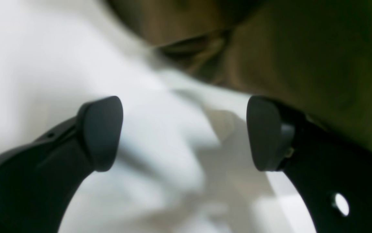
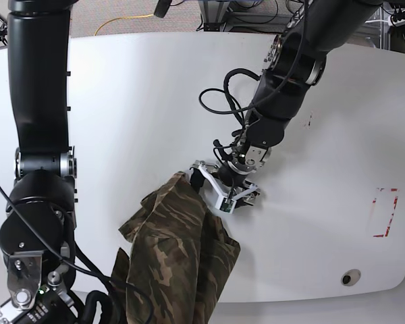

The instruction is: Fold the T-shirt properly

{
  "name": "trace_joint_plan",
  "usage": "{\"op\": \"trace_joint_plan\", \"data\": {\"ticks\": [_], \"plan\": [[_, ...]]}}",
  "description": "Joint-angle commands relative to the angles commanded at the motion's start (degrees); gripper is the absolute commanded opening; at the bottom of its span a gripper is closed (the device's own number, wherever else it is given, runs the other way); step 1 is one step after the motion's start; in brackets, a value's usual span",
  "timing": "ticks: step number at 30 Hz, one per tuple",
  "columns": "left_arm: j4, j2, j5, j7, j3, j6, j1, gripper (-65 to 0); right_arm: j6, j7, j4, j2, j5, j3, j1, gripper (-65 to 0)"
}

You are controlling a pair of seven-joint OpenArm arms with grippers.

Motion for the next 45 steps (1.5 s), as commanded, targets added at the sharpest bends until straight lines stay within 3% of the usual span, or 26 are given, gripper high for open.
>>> {"op": "trace_joint_plan", "data": {"ticks": [5, 10, 15, 18, 21, 25, 30, 33, 38, 40, 45], "plan": [[-3.8, 0.0, -0.5, -1.3, -0.1, 0.1, -1.4, -8.2, 0.0, -0.1, -0.1, 0.3, 0.0, 0.0, 0.0, -65.0], [-3.8, 0.0, -4.1, -1.3, 0.2, -0.4, -1.1, -11.3, 0.0, -0.1, 0.2, 0.4, -0.1, 0.0, 0.0, -65.0], [-3.8, 0.0, -4.7, -1.3, 0.3, -0.4, -1.0, -26.1, 0.0, -0.2, 0.2, 0.4, -0.1, 0.0, 0.0, -65.0], [-3.8, 0.0, -4.8, -1.2, 0.2, -0.4, -1.0, -46.0, 0.0, -0.2, 0.1, 0.4, -0.2, 0.0, 0.0, -65.0], [-3.7, 0.0, -4.8, 0.5, 0.1, -0.4, -1.1, -56.9, 0.0, 0.0, 0.1, 0.4, -0.2, 0.1, 0.0, -65.0], [-2.6, 0.0, -4.9, 6.9, -0.8, -0.4, -1.1, -54.9, 0.0, 0.2, 0.2, -0.4, 0.4, -0.2, 0.0, -65.0], [12.7, -6.8, -4.9, 17.2, -8.7, -1.4, 6.2, -53.9, 0.09, 0.3, 0.0, -5.1, 0.0, -0.3, 0.0, -65.0], [25.7, -11.0, -4.9, 20.1, -13.4, -4.2, 12.6, -44.9, 0.09, 0.1, 0.3, -7.5, -0.1, -0.3, 0.0, -65.0], [44.1, -15.0, -4.8, 21.0, -22.6, -4.8, 24.2, -17.9, 0.09, 0.0, 0.3, -10.8, -0.1, -0.3, 0.0, -65.0], [48.3, -16.1, -4.8, 21.0, -24.5, -4.8, 26.9, -11.9, 0.09, 0.0, 0.3, -12.2, -0.1, -0.3, 0.0, -65.0], [60.8, -19.2, -4.8, 21.0, -28.6, -4.8, 35.9, -9.6, 0.09, -0.1, 0.3, -16.0, -0.1, -0.2, 0.0, -65.0]]}}
